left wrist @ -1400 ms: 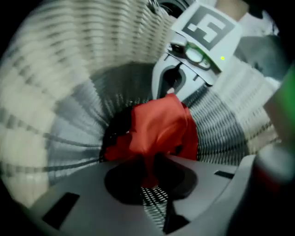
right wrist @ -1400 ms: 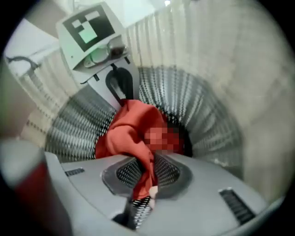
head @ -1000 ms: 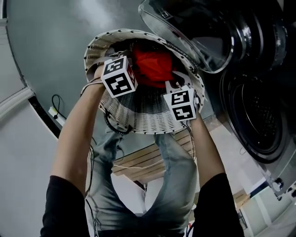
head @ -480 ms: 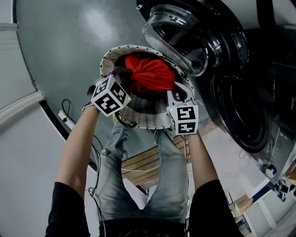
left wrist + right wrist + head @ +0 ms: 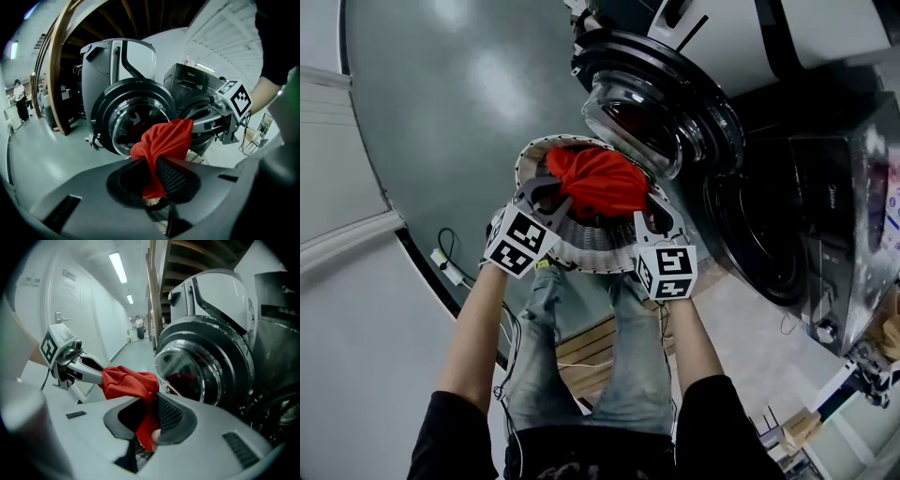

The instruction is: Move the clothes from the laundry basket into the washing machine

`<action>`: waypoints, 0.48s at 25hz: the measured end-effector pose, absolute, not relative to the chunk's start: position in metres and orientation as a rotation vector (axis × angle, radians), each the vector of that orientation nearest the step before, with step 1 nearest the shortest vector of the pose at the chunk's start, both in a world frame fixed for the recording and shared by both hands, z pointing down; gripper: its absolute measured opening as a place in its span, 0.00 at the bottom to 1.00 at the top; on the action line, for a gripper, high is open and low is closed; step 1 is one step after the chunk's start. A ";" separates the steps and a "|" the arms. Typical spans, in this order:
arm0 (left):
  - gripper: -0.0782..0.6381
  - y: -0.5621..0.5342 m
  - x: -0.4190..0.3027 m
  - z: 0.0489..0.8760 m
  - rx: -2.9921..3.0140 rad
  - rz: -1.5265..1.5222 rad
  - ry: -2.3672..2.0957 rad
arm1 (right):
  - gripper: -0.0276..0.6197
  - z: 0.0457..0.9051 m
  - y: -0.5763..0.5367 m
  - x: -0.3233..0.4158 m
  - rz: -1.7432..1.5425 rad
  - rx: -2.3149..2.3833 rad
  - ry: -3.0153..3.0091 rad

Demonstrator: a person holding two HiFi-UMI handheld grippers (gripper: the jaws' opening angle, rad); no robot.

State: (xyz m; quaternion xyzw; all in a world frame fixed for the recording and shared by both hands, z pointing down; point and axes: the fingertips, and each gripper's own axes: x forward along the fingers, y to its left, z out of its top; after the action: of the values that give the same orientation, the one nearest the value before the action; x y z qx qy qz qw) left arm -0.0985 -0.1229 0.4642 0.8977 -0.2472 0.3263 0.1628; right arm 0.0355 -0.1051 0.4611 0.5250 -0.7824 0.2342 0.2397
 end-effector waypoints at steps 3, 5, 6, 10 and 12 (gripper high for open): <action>0.21 -0.125 -0.101 0.437 2.575 0.879 -0.748 | 0.14 0.433 -0.109 0.034 0.658 1.494 -2.154; 0.21 -0.126 -0.103 0.416 2.571 0.824 -0.788 | 0.14 0.415 -0.111 0.034 0.665 1.526 -2.159; 0.21 -0.127 -0.104 0.406 2.568 0.797 -0.809 | 0.14 0.405 -0.111 0.034 0.665 1.538 -2.162; 0.21 -0.123 -0.107 0.360 2.577 0.709 -0.878 | 0.14 0.362 -0.109 0.031 0.662 1.581 -2.192; 0.21 -0.122 -0.110 0.335 2.593 0.670 -0.911 | 0.14 0.336 -0.109 0.028 0.640 1.602 -2.215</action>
State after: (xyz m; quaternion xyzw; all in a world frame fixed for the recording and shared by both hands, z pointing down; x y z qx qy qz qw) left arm -0.1104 -0.1220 0.3349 0.9055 -0.3180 0.2338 0.1556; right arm 0.0283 -0.1092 0.3362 0.5628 -0.7780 0.2246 0.1661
